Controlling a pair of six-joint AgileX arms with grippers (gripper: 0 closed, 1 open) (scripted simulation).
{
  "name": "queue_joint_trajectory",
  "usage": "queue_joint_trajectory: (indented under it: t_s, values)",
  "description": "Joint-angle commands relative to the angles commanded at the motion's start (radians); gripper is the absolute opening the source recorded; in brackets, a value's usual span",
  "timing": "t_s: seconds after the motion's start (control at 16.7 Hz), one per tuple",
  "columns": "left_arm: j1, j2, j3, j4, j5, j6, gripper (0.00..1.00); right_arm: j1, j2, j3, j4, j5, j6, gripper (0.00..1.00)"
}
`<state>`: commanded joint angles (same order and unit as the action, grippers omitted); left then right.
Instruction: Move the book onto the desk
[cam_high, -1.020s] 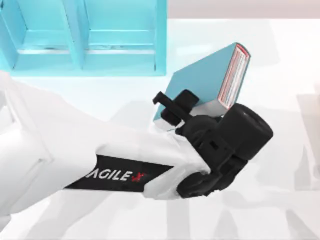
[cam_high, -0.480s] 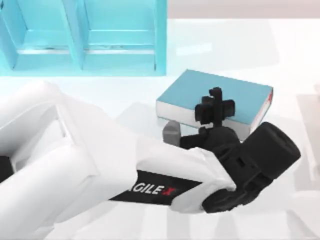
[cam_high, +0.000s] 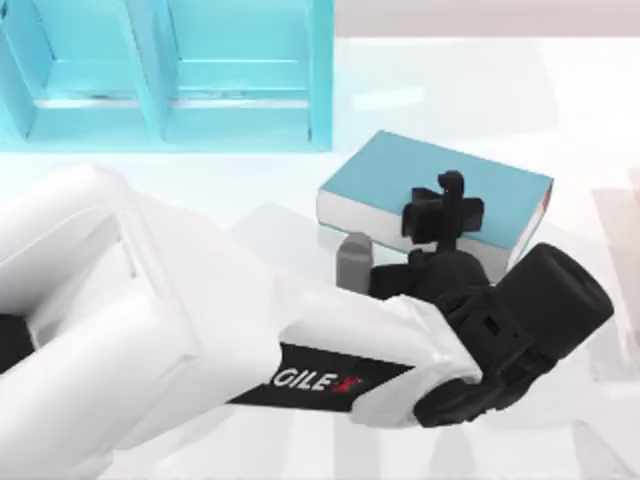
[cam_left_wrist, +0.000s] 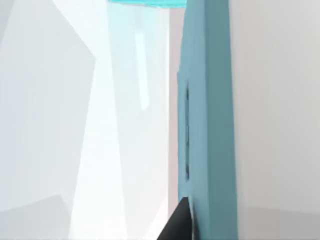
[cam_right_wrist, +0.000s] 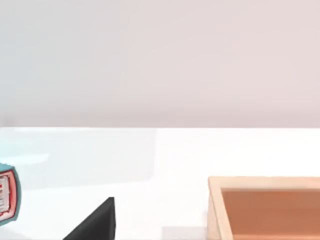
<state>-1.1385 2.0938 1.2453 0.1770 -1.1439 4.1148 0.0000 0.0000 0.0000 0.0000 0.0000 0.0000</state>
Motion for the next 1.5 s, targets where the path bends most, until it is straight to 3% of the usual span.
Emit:
queue_joint_trajectory:
  t_s: [0.6, 1.2, 1.5]
  values:
    - [-0.007, -0.001, -0.009, -0.015, -0.005, -0.016, 0.00, 0.000, 0.000, 0.000, 0.000, 0.000, 0.000, 1.00]
    - [-0.006, 0.068, -0.039, 0.083, -0.004, -0.015, 0.00, 0.000, 0.000, 0.000, 0.000, 0.000, 0.000, 1.00]
    - [-0.006, 0.068, -0.039, 0.083, -0.004, -0.015, 0.38, 0.000, 0.000, 0.000, 0.000, 0.000, 0.000, 1.00]
